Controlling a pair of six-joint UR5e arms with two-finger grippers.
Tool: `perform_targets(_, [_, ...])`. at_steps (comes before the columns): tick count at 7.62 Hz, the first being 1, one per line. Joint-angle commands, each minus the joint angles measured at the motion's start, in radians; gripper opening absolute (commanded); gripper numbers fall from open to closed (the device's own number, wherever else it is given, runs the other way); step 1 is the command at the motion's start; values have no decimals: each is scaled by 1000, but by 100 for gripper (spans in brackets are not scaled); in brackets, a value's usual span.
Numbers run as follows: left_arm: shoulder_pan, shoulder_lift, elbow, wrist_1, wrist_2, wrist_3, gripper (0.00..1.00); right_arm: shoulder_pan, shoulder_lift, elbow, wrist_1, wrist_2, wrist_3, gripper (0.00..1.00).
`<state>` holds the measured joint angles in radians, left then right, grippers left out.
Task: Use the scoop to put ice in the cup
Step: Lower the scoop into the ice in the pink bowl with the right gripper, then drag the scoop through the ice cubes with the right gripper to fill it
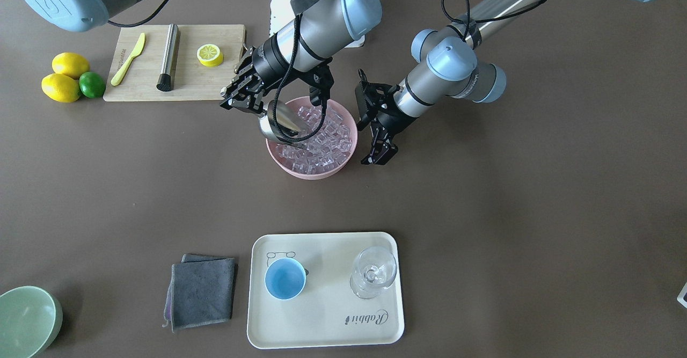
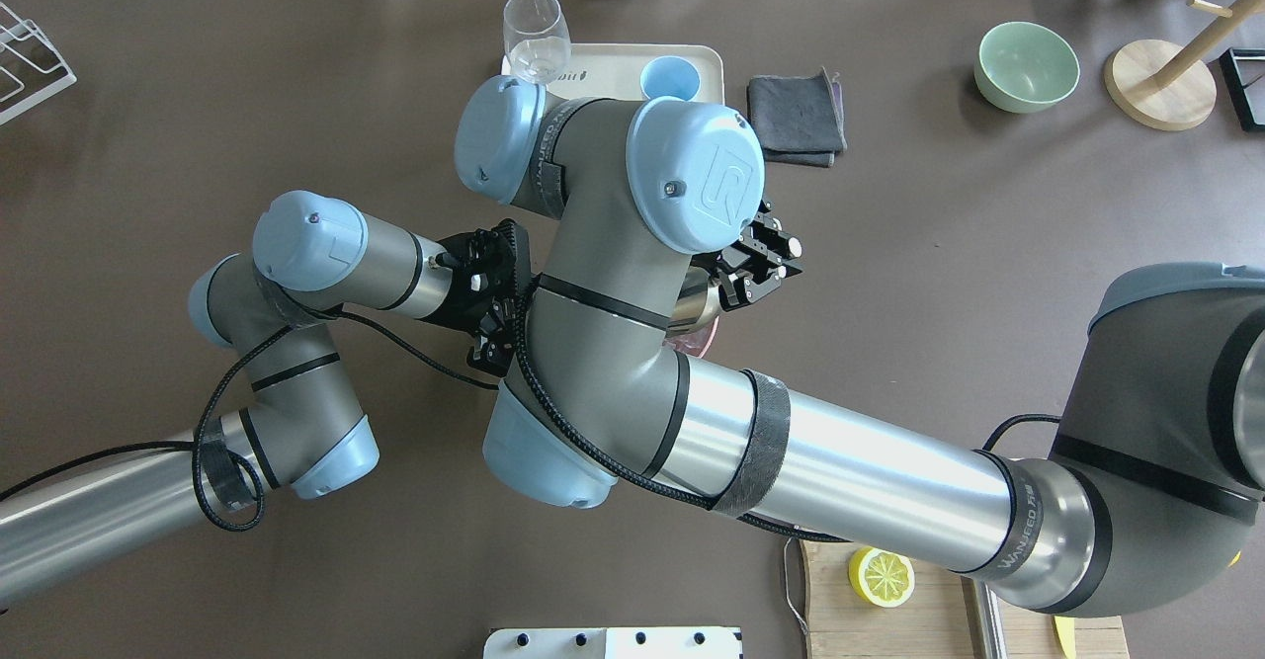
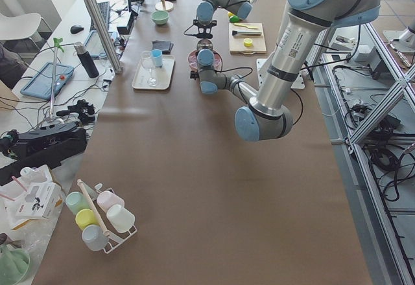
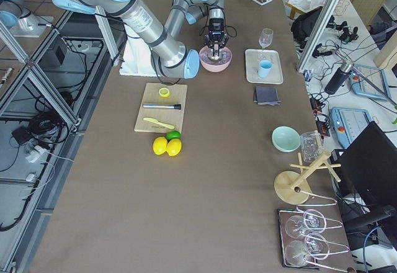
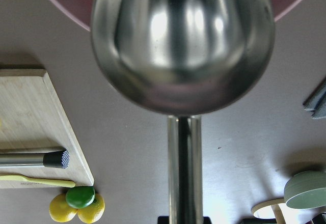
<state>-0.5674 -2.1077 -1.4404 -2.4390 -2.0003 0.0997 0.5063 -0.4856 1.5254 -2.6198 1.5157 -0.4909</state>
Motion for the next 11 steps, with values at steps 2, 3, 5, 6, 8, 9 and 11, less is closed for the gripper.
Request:
perform_targets(2, [-2,2,0,-2,0,-2,99,0,-7,-1,67,0,15,0])
perform_targets(3, [-2,2,0,0,0,0,99,0,-19,1,108,1,15,0])
perform_targets(5, [-2,2,1,0,0,0,99,0,-63,74,142,4,34,0])
perform_targets(6, [-2,2,1,0,0,0,99,0,-112,150,149,4,35,0])
perform_targets(8, [-2,2,1,0,0,-2,99,0,-183,222,213,9,37,0])
perform_targets(9, [-2,2,0,0,0,-2,99,0,-179,217,218,11,47,0])
perform_targets(11, [-3,2,0,0,0,-2,99,0,-130,170,189,11,61,0])
